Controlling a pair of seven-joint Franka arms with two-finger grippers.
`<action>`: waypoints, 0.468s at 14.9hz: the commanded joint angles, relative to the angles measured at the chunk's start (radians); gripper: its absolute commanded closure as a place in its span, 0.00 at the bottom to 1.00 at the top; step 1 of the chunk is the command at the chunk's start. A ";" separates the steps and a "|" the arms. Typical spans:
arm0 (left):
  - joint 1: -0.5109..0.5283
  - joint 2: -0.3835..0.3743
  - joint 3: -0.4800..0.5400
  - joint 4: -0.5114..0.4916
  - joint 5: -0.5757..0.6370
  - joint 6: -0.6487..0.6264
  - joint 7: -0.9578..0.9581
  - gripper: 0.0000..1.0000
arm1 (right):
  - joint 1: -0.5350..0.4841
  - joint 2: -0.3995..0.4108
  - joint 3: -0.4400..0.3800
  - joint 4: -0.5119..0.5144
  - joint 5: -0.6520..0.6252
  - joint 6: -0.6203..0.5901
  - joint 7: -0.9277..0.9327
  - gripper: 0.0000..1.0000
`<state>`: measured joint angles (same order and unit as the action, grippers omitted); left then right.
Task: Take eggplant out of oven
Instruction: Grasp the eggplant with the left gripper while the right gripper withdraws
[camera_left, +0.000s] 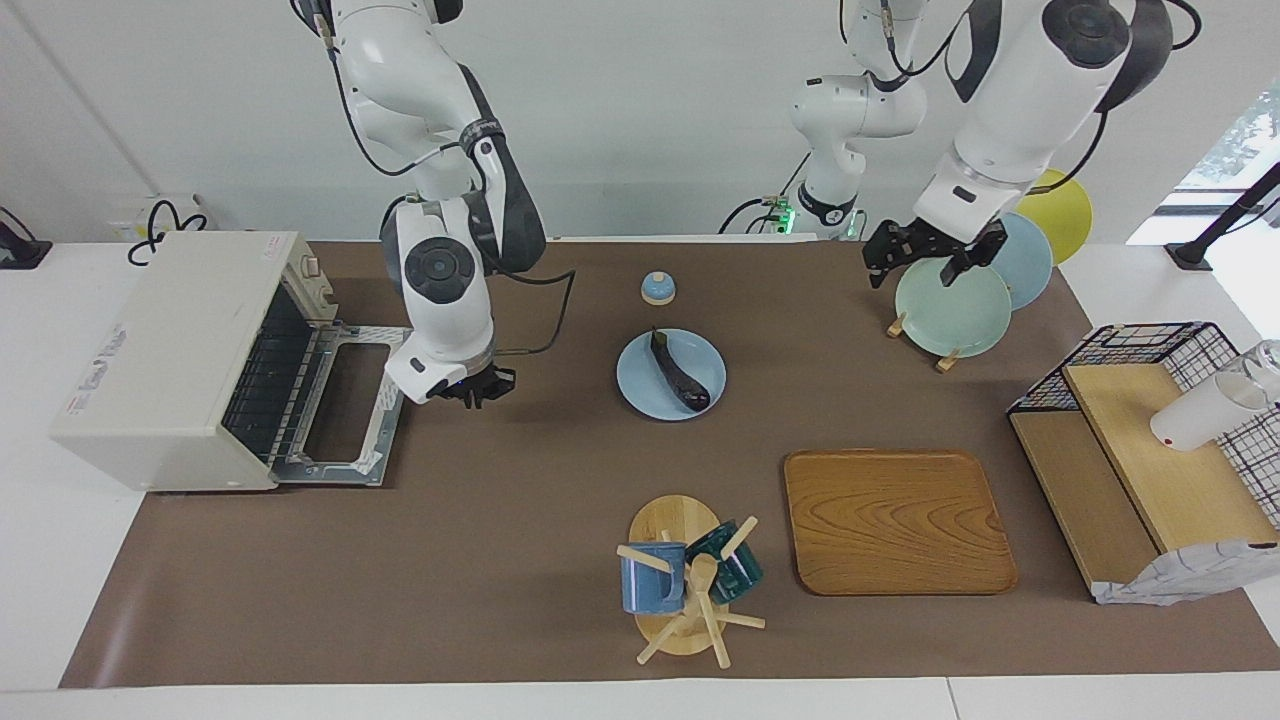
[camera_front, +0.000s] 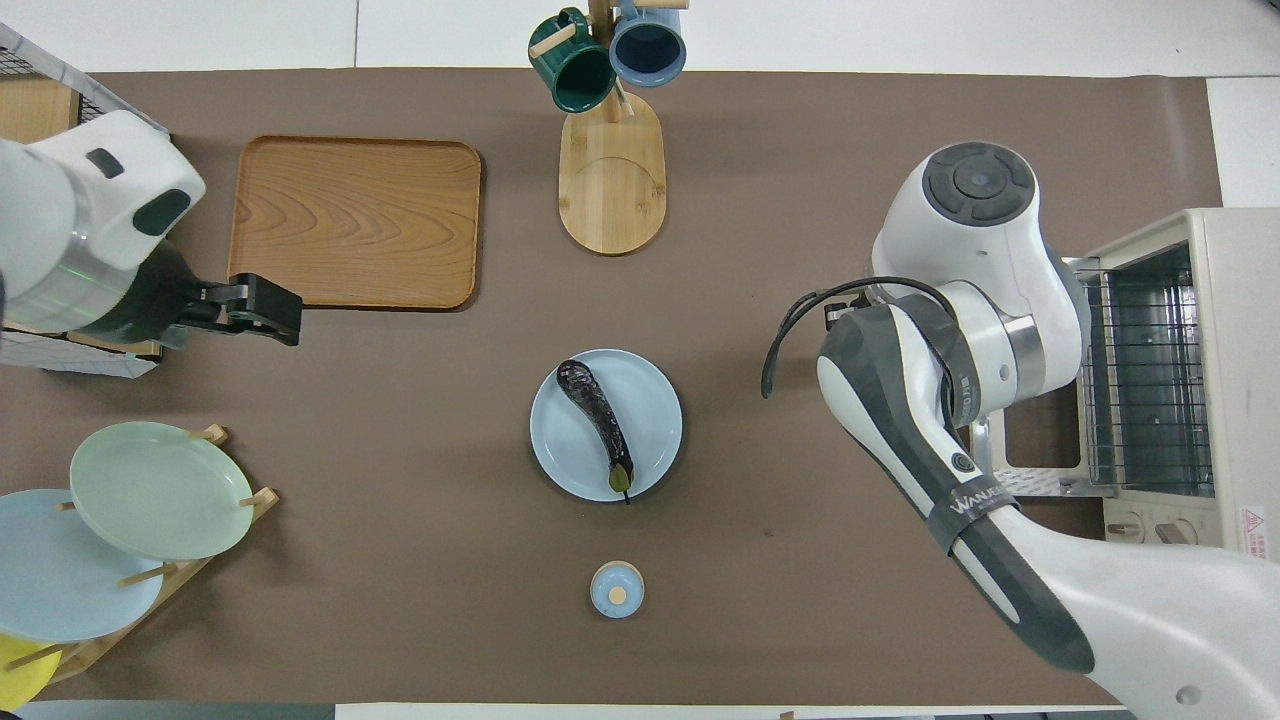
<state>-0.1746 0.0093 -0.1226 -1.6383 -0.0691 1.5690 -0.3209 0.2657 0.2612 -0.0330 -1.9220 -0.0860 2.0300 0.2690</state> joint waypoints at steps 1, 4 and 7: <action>-0.092 -0.060 0.008 -0.154 -0.050 0.150 -0.236 0.00 | -0.094 -0.079 0.008 -0.159 -0.014 0.117 -0.124 0.95; -0.202 -0.037 0.008 -0.236 -0.063 0.290 -0.444 0.00 | -0.131 -0.085 0.008 -0.215 -0.015 0.191 -0.159 0.95; -0.308 0.066 0.008 -0.259 -0.063 0.416 -0.658 0.00 | -0.144 -0.096 0.007 -0.278 -0.015 0.262 -0.162 0.95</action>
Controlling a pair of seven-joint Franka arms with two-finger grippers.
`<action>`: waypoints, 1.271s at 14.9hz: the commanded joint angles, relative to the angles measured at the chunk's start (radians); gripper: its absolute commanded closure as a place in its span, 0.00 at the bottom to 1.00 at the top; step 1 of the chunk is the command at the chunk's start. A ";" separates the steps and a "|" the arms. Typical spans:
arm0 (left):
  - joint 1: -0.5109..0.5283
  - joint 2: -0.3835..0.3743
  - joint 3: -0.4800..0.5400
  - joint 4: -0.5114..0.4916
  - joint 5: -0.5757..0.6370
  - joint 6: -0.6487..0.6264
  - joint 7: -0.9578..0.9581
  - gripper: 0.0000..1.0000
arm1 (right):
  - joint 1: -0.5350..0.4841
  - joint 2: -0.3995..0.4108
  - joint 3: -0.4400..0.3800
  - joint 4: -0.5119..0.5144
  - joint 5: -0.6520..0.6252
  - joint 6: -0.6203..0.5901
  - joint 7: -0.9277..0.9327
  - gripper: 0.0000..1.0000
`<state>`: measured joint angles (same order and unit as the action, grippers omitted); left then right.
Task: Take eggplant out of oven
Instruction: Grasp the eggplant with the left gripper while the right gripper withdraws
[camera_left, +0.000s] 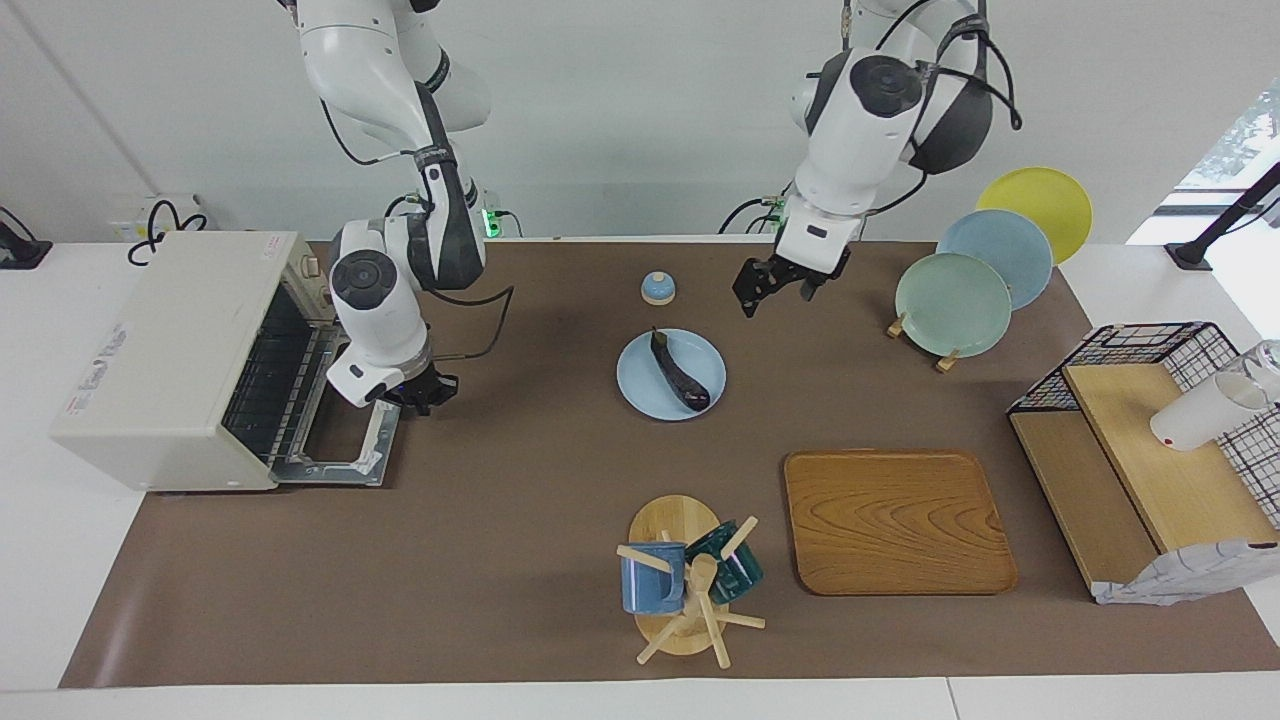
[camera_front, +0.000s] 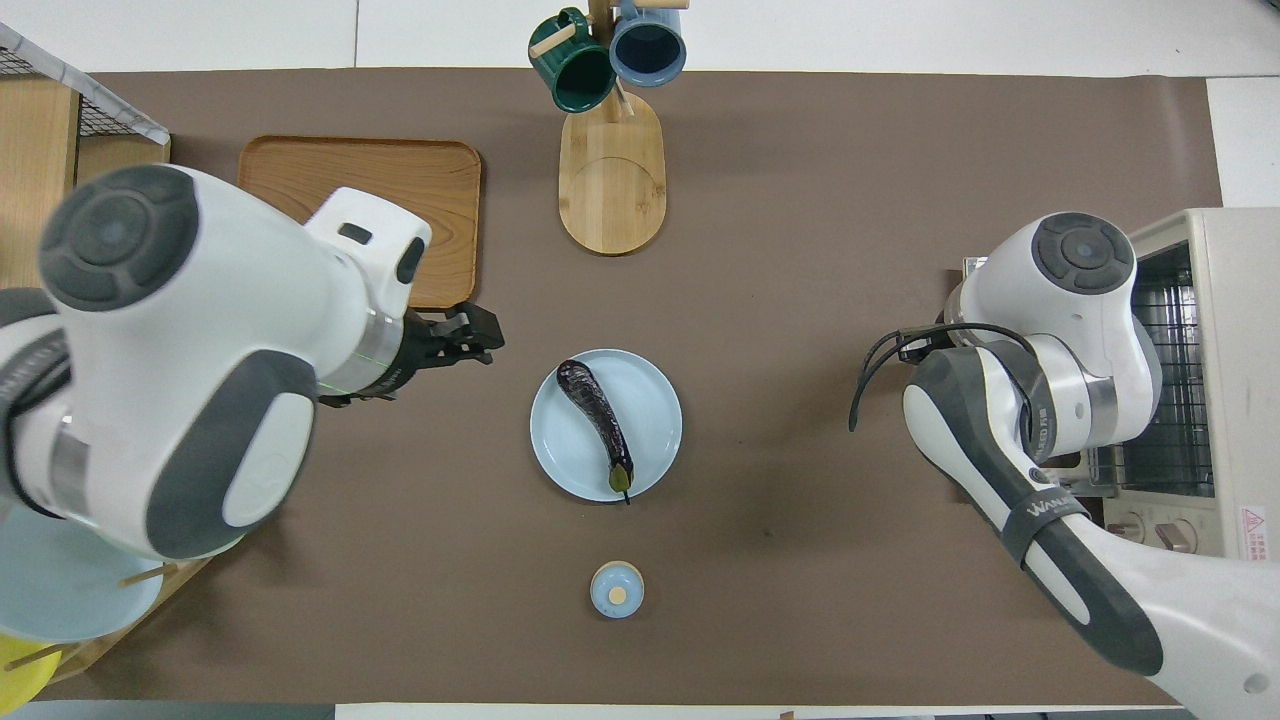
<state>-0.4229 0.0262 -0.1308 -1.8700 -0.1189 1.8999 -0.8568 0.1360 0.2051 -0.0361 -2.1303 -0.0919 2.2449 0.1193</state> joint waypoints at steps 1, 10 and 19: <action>-0.083 0.081 0.016 -0.038 -0.013 0.135 -0.189 0.00 | -0.021 -0.039 0.009 -0.069 -0.011 0.042 -0.026 0.94; -0.143 0.273 0.020 -0.094 0.002 0.407 -0.315 0.00 | -0.044 -0.059 -0.004 -0.031 -0.161 -0.032 -0.130 0.94; -0.149 0.293 0.022 -0.113 0.004 0.423 -0.303 0.39 | -0.036 -0.122 -0.191 0.185 -0.161 -0.311 -0.495 0.92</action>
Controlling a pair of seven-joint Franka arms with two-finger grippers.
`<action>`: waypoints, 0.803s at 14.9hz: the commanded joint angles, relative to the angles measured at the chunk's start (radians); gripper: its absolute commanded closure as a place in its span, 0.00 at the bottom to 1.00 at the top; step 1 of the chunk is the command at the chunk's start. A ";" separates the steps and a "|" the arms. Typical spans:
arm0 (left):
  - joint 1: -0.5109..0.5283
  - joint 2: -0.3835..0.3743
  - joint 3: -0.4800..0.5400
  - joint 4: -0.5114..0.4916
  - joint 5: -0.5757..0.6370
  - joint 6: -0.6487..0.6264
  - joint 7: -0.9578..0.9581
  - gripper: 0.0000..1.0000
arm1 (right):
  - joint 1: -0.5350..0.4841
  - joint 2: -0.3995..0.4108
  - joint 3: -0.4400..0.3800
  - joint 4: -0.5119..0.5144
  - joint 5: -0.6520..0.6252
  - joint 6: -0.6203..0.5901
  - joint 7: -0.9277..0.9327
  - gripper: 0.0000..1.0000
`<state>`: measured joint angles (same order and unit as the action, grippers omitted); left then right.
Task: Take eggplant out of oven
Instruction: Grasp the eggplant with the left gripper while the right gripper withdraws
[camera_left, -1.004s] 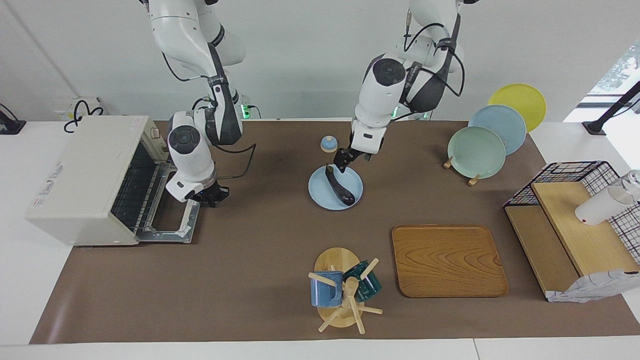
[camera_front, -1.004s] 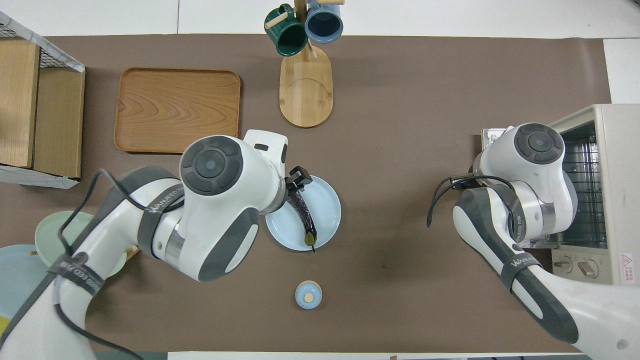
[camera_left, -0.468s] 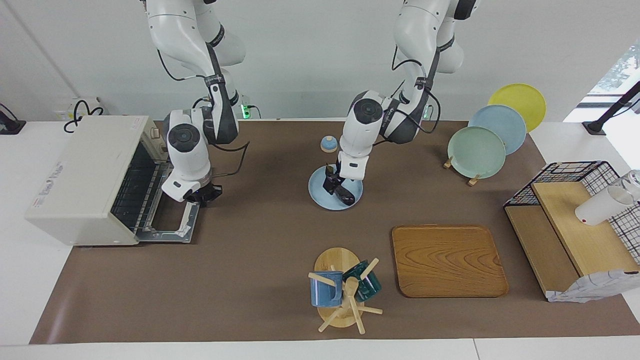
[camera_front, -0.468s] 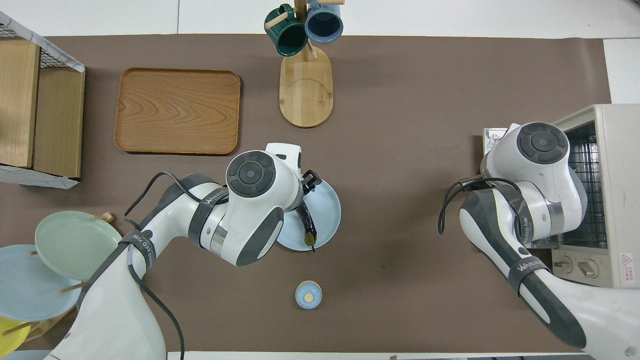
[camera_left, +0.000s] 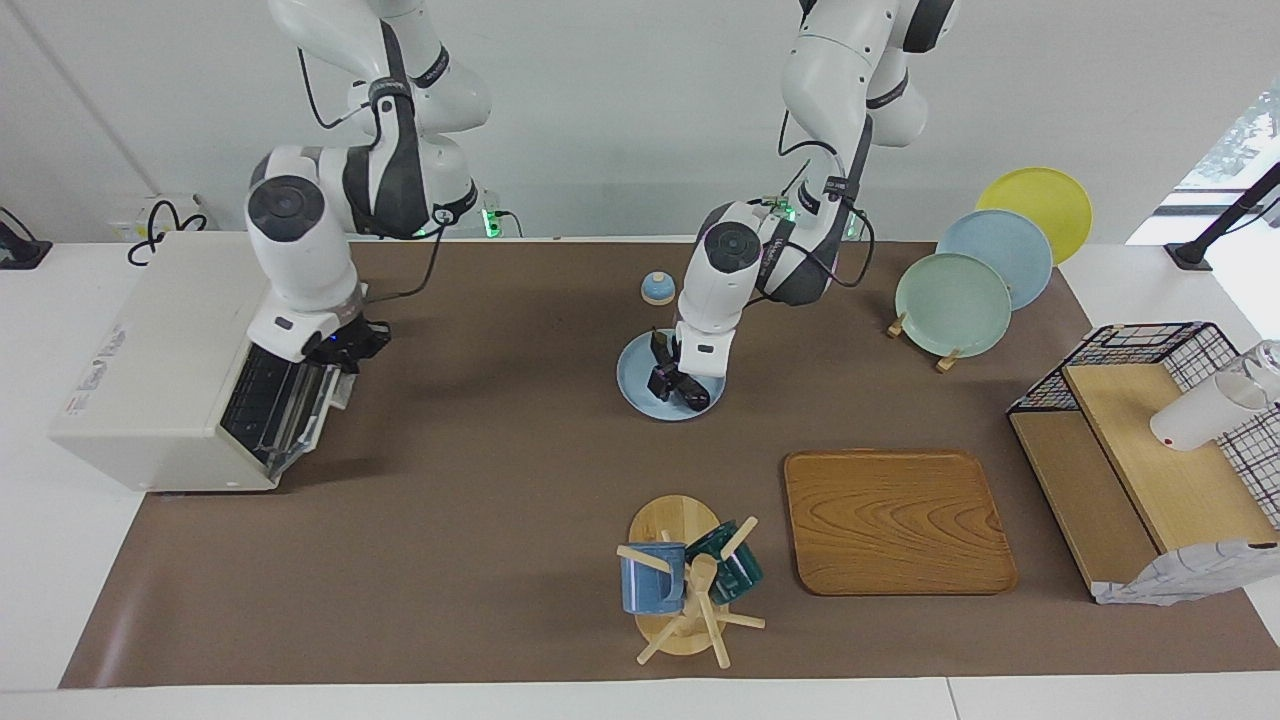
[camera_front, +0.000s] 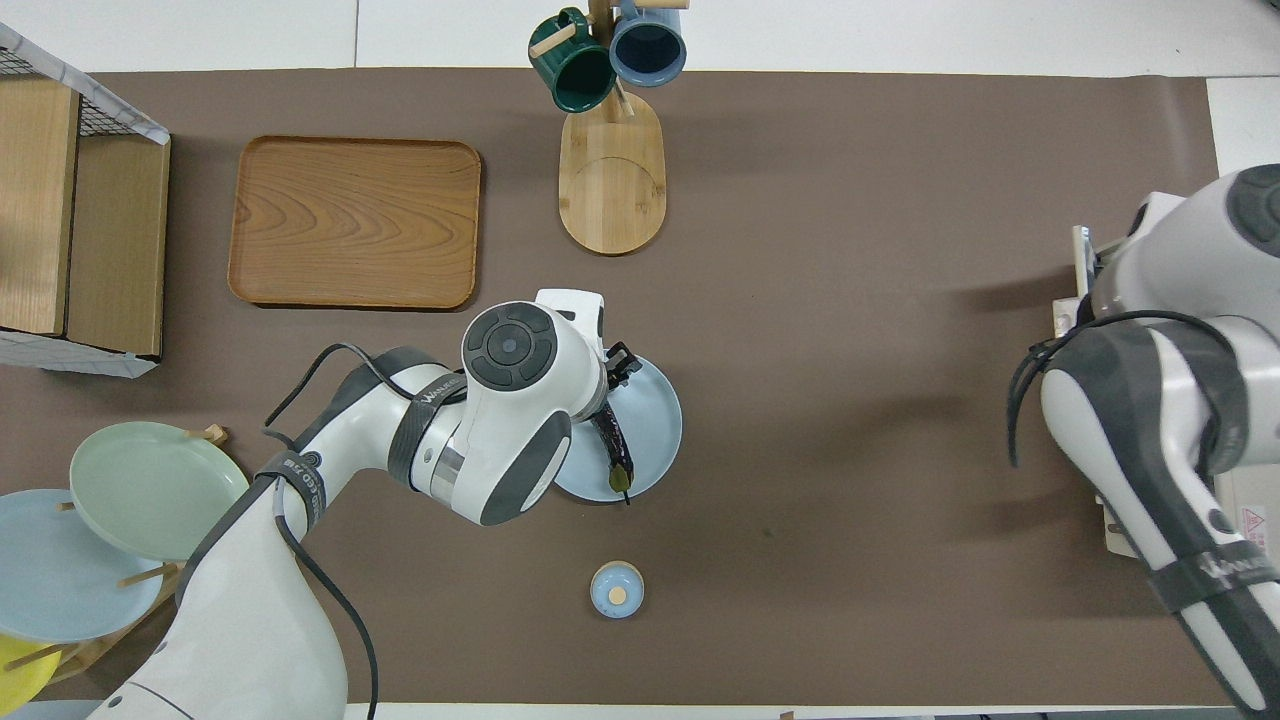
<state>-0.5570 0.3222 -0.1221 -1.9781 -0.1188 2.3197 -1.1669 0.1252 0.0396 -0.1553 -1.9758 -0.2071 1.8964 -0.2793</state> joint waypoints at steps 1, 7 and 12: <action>-0.015 -0.005 0.012 -0.007 0.004 0.001 0.018 0.57 | -0.026 0.033 -0.088 0.029 -0.044 0.038 -0.113 0.91; -0.004 -0.018 0.013 0.011 0.005 -0.034 0.102 1.00 | 0.010 -0.012 -0.090 0.191 0.049 -0.165 -0.107 0.73; 0.116 -0.054 0.018 0.197 0.004 -0.276 0.299 1.00 | 0.013 -0.004 -0.092 0.359 0.158 -0.353 -0.017 0.58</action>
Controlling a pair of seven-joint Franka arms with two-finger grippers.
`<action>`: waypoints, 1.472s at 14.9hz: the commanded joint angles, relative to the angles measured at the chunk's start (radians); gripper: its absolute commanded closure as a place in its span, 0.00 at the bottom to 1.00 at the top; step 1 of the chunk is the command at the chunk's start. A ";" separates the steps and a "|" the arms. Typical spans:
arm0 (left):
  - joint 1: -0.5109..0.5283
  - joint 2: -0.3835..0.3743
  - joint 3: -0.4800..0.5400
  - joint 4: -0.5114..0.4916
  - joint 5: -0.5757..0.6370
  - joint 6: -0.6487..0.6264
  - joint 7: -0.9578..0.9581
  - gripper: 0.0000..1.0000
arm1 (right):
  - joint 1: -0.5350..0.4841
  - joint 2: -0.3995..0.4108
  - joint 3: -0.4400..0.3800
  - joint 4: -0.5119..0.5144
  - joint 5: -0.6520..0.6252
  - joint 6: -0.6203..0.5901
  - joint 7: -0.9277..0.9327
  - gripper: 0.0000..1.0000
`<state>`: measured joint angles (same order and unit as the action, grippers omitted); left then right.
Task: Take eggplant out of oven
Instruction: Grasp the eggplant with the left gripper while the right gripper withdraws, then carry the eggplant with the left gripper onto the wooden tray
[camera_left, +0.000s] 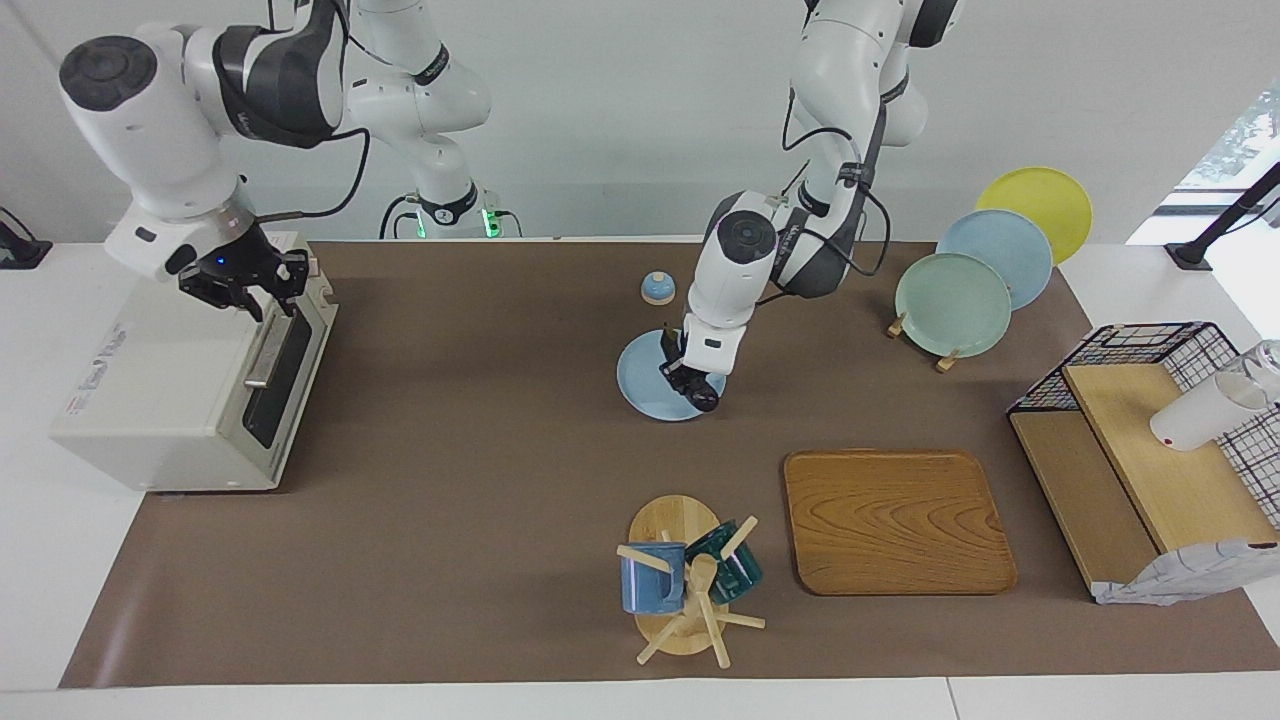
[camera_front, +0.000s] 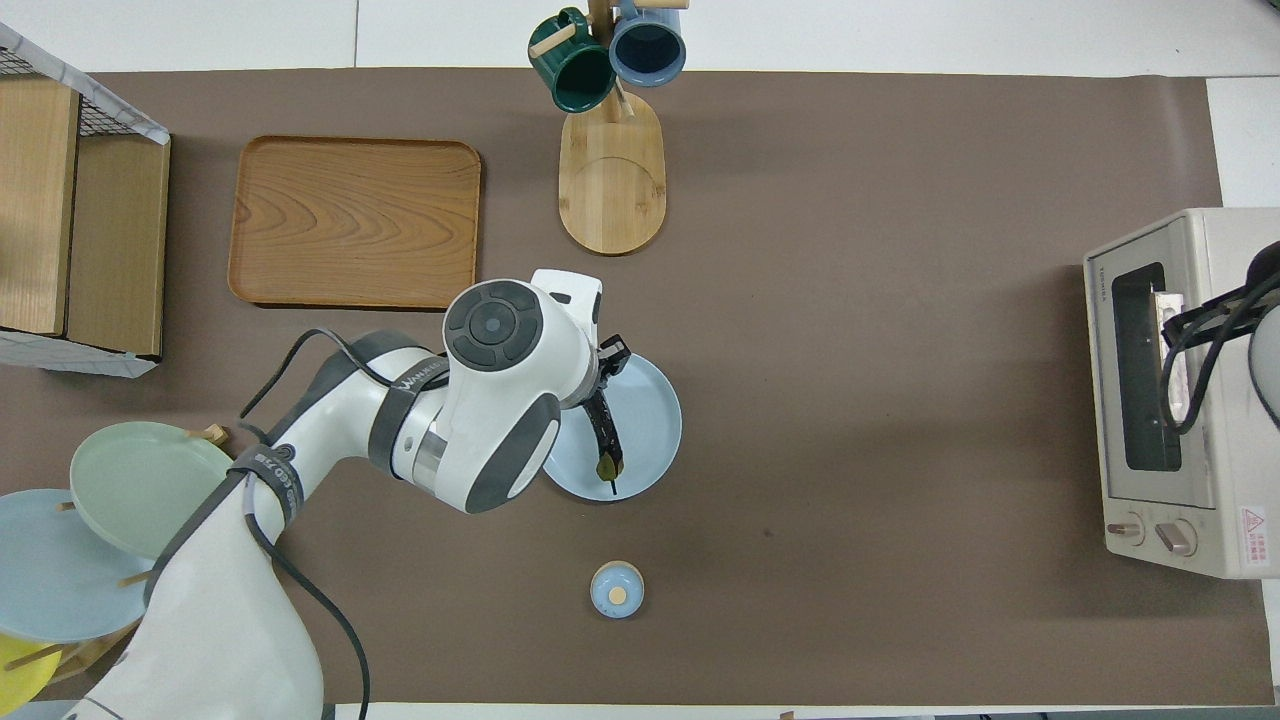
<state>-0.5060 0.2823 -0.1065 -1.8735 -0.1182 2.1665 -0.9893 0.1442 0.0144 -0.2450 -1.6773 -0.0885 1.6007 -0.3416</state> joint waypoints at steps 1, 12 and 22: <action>0.113 -0.008 0.001 0.130 -0.004 -0.141 0.191 1.00 | -0.006 0.024 0.003 0.098 0.041 -0.098 0.062 0.54; 0.432 0.326 -0.001 0.532 0.074 -0.201 0.713 1.00 | -0.022 0.013 -0.005 0.103 0.136 -0.131 0.205 0.00; 0.448 0.405 0.002 0.547 0.149 -0.109 0.754 0.14 | -0.063 -0.024 0.055 0.047 0.049 -0.099 0.217 0.00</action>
<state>-0.0594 0.6893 -0.1018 -1.3246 0.0064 2.0485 -0.2550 0.1085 0.0114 -0.2159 -1.5969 -0.0258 1.4849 -0.1419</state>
